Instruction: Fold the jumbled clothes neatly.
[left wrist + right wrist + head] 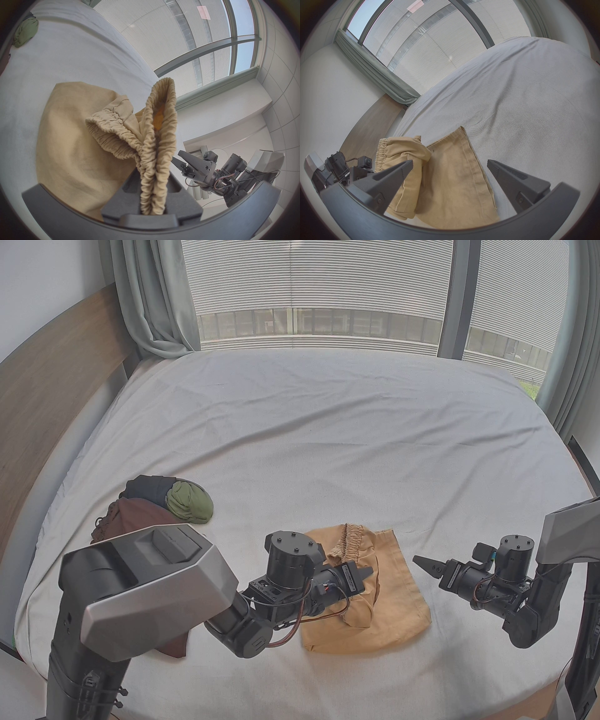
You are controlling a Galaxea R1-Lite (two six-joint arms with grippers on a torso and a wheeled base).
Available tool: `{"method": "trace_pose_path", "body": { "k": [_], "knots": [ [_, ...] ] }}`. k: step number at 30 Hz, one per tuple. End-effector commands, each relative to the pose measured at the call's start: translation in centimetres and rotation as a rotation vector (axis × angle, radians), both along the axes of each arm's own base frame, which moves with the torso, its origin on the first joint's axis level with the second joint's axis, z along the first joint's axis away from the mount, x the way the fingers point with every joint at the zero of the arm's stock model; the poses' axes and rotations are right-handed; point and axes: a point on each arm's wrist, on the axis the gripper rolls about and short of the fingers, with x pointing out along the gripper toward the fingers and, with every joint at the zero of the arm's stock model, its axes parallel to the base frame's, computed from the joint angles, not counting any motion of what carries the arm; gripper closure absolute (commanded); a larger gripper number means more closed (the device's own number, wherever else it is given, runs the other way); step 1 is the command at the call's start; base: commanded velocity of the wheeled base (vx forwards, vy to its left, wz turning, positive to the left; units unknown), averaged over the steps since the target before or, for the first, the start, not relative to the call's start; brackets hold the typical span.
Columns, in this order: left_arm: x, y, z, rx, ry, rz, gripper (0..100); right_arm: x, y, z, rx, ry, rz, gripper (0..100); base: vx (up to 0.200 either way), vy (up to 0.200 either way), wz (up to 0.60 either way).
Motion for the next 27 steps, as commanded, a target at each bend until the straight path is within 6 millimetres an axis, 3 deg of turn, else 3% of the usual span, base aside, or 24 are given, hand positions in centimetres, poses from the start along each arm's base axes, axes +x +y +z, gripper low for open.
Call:
{"method": "trace_pose_path", "body": {
  "k": [1,12,13,23,27],
  "knots": [
    [-0.1,-1.1,0.1,-0.002,-0.002,-0.016,100,0.0,0.0,0.0,0.0,-0.001,0.001,0,0.0,0.0,0.0],
    [0.2,-1.2,-0.5,0.024,0.025,-0.012,100,0.1,0.0,0.0,0.002,-0.003,-0.001,0,0.0,0.0,0.0],
    [0.2,-1.2,-0.7,0.025,0.026,-0.012,0,0.1,0.0,0.0,0.002,-0.002,-0.001,0,0.0,0.0,0.0],
    [0.0,-0.9,-0.9,0.048,0.013,0.036,0,0.1,0.0,-0.1,0.001,0.003,-0.001,0,0.0,0.0,0.0],
    [-0.4,0.3,-1.4,0.066,0.004,0.048,0,0.0,0.1,-0.3,0.0,0.009,0.004,0,0.0,0.0,0.0]
  ]
}}
